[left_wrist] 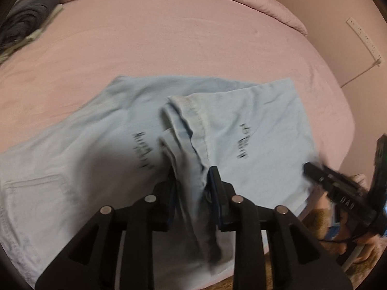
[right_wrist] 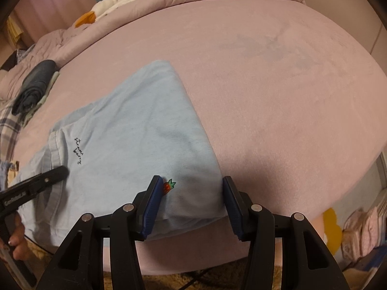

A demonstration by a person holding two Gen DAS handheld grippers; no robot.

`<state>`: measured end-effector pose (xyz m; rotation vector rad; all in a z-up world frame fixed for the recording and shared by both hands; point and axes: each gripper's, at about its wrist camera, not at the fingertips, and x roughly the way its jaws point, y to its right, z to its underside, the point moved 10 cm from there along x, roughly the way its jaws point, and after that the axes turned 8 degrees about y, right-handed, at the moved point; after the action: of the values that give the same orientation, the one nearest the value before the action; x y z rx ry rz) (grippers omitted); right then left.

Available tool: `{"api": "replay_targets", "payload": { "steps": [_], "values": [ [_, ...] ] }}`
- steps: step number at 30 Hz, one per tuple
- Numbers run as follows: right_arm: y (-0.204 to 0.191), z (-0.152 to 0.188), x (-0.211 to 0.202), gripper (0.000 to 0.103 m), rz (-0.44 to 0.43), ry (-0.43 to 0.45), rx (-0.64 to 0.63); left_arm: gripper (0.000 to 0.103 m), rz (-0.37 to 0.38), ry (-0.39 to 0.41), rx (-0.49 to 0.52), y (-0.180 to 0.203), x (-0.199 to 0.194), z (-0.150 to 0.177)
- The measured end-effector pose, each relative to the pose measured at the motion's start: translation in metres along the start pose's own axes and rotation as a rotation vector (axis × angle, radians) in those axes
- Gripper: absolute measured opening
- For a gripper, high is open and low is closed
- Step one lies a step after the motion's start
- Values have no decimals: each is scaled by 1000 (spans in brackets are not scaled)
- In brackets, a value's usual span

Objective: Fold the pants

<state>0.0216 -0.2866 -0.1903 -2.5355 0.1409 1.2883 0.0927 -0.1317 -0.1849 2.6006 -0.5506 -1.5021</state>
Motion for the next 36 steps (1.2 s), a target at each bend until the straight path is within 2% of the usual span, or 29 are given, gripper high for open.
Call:
{"api": "replay_targets", "payload": {
  "steps": [5, 6, 8, 9, 11, 12, 13, 15, 16, 18, 20, 25, 29, 32, 34, 36],
  "values": [
    [-4, 0, -1, 51, 32, 8, -21, 29, -1, 12, -50, -23, -19, 16],
    [-4, -1, -1, 51, 38, 8, -21, 26, -3, 16, -67, -28, -27, 17],
    [-4, -2, -2, 51, 48, 6, -26, 27, -17, 51, -92, -39, -45, 16],
    [-5, -4, -4, 51, 56, 6, -33, 30, -34, 90, -111, -50, -61, 13],
    [-9, -9, -8, 51, 80, 14, -60, 50, -66, 154, -156, -72, -90, 11],
    [-14, -11, -10, 52, 94, 21, -77, 65, -90, 188, -180, -85, -103, 9],
    [-18, -15, -12, 53, 103, 32, -93, 71, -122, 224, -204, -96, -115, 9],
    [-29, -22, -17, 61, 108, 59, -123, 77, -190, 260, -243, -121, -133, 13],
    [-36, -27, -20, 63, 103, 75, -139, 84, -244, 276, -277, -141, -146, 19],
    [-49, -34, -26, 70, 94, 105, -166, 87, -292, 298, -328, -160, -154, 25],
    [-64, -43, -29, 73, 73, 140, -190, 87, -317, 301, -423, -190, -166, 44],
    [-86, -50, -32, 76, 33, 166, -223, 87, -312, 291, -610, -222, -174, 83],
    [-102, -57, -47, 76, -11, 218, -243, 87, -321, 272, -650, -235, -179, 102],
    [-113, -61, -51, 76, -81, 229, -227, 87, -246, 256, -683, -229, -167, 107],
    [-120, -55, -42, 76, -103, 196, -236, 87, -180, 232, -683, -218, -155, 107],
    [-126, -43, -29, 75, -123, 146, -237, 87, -160, 212, -695, -212, -146, 106]
  ]
}}
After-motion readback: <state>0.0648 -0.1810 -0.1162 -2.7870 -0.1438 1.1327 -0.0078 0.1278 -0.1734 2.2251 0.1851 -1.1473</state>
